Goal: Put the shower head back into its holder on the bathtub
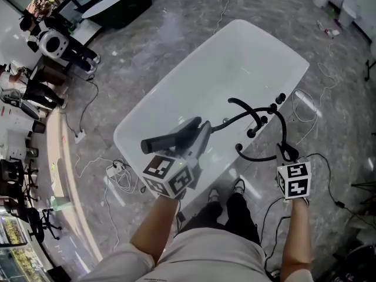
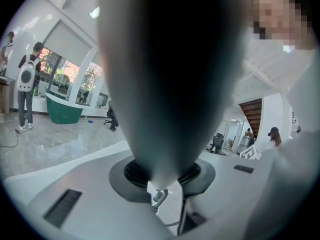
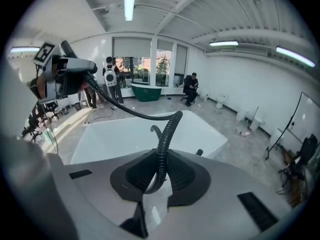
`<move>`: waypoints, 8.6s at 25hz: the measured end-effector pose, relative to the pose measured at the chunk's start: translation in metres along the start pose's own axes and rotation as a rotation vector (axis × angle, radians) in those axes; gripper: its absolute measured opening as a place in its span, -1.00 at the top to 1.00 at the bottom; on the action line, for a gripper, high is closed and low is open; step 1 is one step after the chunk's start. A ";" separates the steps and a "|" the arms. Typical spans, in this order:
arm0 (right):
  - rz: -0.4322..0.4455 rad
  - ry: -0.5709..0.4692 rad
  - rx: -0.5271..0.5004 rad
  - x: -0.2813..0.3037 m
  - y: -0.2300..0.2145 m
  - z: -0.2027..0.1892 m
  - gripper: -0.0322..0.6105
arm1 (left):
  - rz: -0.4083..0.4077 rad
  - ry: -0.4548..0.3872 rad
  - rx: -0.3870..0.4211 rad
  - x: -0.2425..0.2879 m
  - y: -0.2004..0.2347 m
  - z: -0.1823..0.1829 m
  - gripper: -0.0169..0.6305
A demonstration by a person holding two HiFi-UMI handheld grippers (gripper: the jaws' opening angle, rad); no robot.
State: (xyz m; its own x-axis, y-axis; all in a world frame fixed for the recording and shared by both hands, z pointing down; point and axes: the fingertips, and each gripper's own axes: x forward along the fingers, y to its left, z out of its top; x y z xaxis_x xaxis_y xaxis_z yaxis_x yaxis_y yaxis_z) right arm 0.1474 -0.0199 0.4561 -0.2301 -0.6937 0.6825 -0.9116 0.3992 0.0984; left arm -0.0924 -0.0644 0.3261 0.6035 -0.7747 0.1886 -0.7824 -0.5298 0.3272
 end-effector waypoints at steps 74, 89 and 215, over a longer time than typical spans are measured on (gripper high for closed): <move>0.447 -0.009 0.689 0.192 0.076 -0.125 0.69 | 0.012 -0.086 -0.072 -0.007 0.011 0.066 0.64; 0.411 0.166 0.615 0.232 0.112 -0.204 0.49 | -0.045 -0.115 -0.043 -0.007 -0.012 0.101 0.64; 0.270 0.174 -0.212 0.293 0.113 -0.194 0.56 | 0.166 0.076 -0.052 0.004 0.063 -0.062 0.64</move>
State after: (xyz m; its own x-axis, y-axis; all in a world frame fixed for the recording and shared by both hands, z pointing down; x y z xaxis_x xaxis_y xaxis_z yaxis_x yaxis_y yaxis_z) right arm 0.0428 -0.0616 0.8076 -0.3742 -0.4424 0.8150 -0.7312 0.6813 0.0340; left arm -0.1293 -0.0797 0.4044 0.4783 -0.8205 0.3130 -0.8644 -0.3770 0.3328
